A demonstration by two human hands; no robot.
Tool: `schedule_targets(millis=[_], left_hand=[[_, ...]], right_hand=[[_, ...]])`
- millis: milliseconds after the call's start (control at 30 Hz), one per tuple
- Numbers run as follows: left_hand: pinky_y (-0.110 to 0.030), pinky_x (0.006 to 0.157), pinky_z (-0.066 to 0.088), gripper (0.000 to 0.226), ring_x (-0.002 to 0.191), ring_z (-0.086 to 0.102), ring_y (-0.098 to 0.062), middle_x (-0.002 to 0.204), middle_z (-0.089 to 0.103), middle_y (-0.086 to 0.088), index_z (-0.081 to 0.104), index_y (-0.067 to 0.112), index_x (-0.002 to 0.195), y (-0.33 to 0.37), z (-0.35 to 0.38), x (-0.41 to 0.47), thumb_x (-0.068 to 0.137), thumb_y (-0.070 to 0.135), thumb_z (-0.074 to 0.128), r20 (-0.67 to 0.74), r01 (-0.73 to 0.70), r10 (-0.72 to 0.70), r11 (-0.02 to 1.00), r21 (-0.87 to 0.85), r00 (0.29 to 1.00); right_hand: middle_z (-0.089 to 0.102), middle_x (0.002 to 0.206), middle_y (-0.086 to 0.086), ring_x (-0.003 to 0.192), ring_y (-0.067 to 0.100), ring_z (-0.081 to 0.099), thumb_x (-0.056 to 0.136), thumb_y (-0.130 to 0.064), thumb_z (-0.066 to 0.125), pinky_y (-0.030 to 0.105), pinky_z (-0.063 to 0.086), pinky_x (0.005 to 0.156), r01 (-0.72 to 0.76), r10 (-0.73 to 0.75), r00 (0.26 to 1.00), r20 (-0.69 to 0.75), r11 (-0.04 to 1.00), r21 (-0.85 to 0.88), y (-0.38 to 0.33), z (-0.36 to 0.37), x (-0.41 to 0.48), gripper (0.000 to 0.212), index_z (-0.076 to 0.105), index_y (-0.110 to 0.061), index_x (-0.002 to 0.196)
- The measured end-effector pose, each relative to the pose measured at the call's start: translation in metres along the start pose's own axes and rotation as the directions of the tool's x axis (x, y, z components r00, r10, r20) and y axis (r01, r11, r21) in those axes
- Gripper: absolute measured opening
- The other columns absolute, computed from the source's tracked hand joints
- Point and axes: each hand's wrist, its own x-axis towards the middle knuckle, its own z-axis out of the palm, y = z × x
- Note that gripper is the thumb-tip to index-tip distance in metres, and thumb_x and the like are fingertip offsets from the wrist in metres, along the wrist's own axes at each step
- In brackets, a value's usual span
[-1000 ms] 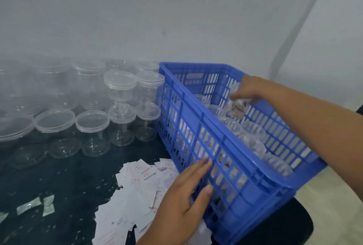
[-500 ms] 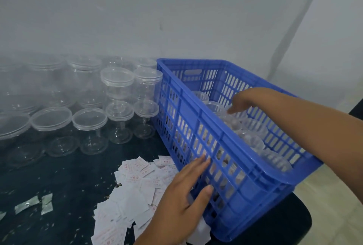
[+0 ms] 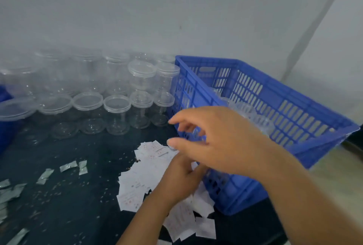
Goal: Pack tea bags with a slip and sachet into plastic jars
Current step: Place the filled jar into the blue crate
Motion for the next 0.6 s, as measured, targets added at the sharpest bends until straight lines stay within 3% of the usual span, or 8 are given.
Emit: schedule_targets(millis=[67,100,167,267,400,467,533,600], left_hand=[[-0.021,0.102,0.044,0.057,0.11,0.063,-0.021,0.134,0.06,-0.022,0.049,-0.012,0.14,-0.006,-0.015,-0.01,0.086,-0.002,0.066,-0.061,0.087,-0.084,0.994,0.063,0.995],[-0.016,0.097,0.043,0.052,0.102,0.065,-0.002,0.13,0.063,-0.023,0.053,-0.015,0.135,-0.006,-0.027,-0.017,0.086,-0.003,0.066,-0.022,0.132,-0.13,0.986,0.101,0.991],[-0.002,0.079,0.043,0.035,0.089,0.06,0.021,0.11,0.071,0.021,0.072,0.016,0.115,-0.008,-0.051,-0.033,0.086,-0.003,0.07,0.02,0.161,-0.17,0.961,0.224,0.985],[-0.014,0.065,0.049,0.014,0.079,0.066,0.003,0.087,0.071,0.028,0.069,0.041,0.091,-0.016,-0.096,-0.067,0.096,0.029,0.065,-0.133,0.263,-0.23,0.901,0.345,0.964],[-0.022,0.055,0.044,0.03,0.065,0.061,-0.005,0.07,0.065,0.018,0.063,0.035,0.076,-0.045,-0.147,-0.129,0.101,0.051,0.057,-0.328,0.437,-0.311,0.78,0.448,0.892],[-0.029,0.053,0.043,0.043,0.059,0.057,-0.01,0.062,0.059,0.009,0.055,0.027,0.066,-0.059,-0.164,-0.152,0.102,0.05,0.056,-0.405,0.493,-0.318,0.736,0.464,0.857],[-0.034,0.053,0.044,0.048,0.057,0.055,-0.014,0.059,0.055,0.004,0.051,0.021,0.064,-0.069,-0.172,-0.162,0.103,0.049,0.056,-0.475,0.531,-0.313,0.722,0.443,0.822],[-0.038,0.056,0.046,0.049,0.057,0.057,-0.014,0.06,0.057,0.003,0.054,0.019,0.066,-0.073,-0.173,-0.164,0.103,0.051,0.054,-0.514,0.555,-0.324,0.731,0.397,0.794]], right_hand=[[0.073,0.111,-0.019,0.104,-0.003,0.066,0.1,-0.052,0.061,0.021,0.052,0.091,0.091,-0.068,0.989,-0.128,0.979,0.184,-0.015,0.045,-0.012,0.032,0.075,-0.03,0.119],[0.075,0.107,-0.013,0.102,0.002,0.068,0.103,-0.038,0.064,0.024,0.053,0.092,0.156,-0.101,0.969,-0.226,0.957,0.243,-0.02,0.067,-0.018,0.025,0.078,-0.02,0.111],[0.076,0.097,-0.005,0.093,0.013,0.07,0.107,-0.024,0.062,0.032,0.055,0.085,0.228,-0.083,0.899,-0.431,0.928,0.296,-0.025,0.113,-0.031,0.026,0.077,-0.009,0.094],[0.066,0.075,-0.003,0.071,0.017,0.064,0.116,-0.039,0.042,0.039,0.051,0.065,0.134,0.123,0.843,-0.524,0.895,0.425,-0.037,0.175,-0.049,0.057,0.068,-0.009,0.074],[0.037,0.056,-0.006,0.053,0.011,0.041,0.113,-0.048,0.047,0.035,0.039,0.051,0.022,0.159,0.914,-0.373,0.899,0.438,-0.051,0.228,-0.059,0.062,0.044,-0.016,0.059],[0.046,0.061,-0.006,0.058,0.011,0.049,0.106,-0.05,0.056,0.029,0.042,0.054,-0.045,0.155,0.964,-0.217,0.897,0.44,-0.057,0.237,-0.045,0.051,0.05,-0.022,0.063],[0.065,0.092,-0.023,0.09,0.0,0.064,0.097,-0.061,0.059,0.016,0.05,0.073,-0.169,0.186,0.982,0.019,0.844,0.508,-0.063,0.238,-0.019,0.024,0.067,-0.038,0.094],[0.059,0.123,-0.03,0.116,-0.008,0.058,0.094,-0.061,0.068,0.014,0.047,0.095,-0.273,0.224,0.962,0.155,0.788,0.552,-0.061,0.239,0.013,0.044,0.058,-0.047,0.134]])
